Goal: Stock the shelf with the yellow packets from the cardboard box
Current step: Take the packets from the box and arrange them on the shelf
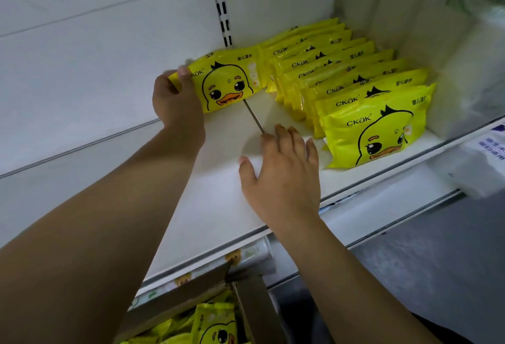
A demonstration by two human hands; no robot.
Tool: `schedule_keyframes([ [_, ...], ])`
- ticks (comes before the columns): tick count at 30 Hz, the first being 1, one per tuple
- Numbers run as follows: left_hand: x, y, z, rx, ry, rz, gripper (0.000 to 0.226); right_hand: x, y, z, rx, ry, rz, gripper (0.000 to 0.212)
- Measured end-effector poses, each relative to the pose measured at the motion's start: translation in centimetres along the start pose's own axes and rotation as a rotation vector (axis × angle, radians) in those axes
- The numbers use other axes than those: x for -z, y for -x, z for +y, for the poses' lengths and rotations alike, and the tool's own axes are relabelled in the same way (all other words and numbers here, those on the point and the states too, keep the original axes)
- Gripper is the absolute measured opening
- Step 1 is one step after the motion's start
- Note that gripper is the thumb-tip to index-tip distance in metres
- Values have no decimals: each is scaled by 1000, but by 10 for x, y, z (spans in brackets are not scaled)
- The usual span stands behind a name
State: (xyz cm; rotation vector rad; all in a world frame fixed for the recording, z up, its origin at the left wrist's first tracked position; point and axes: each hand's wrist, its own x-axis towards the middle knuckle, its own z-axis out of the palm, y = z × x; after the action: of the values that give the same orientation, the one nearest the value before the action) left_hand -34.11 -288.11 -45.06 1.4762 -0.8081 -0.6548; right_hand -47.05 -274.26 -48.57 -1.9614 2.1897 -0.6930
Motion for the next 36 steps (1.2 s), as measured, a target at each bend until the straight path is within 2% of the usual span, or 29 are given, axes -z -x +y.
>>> schedule_keyframes([
  [4,16,2,2,-17,0,-15,10,3,0,3,5,-7,-60,63],
  [7,36,13,8,5,-7,-30,32,10,3,5,16,-29,-119,66],
  [10,66,34,14,-33,-162,-44,43,18,14,1,33,-126,-158,63],
  [13,110,68,20,-65,-256,-106,39,30,41,-10,49,-255,-159,61],
  [18,198,132,18,-116,-453,-246,41,44,116,-16,230,-338,-189,52],
  [22,264,187,11,-62,-537,-235,43,49,167,-14,357,-409,-173,45],
  [26,330,245,-1,14,-575,-196,50,48,212,-20,463,-433,-407,36],
  [29,376,280,-19,41,-683,-125,53,31,238,-23,401,-417,-644,31],
  [32,422,312,-40,78,-867,-64,61,5,260,-27,206,-399,-836,31],
  [36,470,347,-62,155,-950,28,80,-38,270,-25,-41,-313,-910,40],
])
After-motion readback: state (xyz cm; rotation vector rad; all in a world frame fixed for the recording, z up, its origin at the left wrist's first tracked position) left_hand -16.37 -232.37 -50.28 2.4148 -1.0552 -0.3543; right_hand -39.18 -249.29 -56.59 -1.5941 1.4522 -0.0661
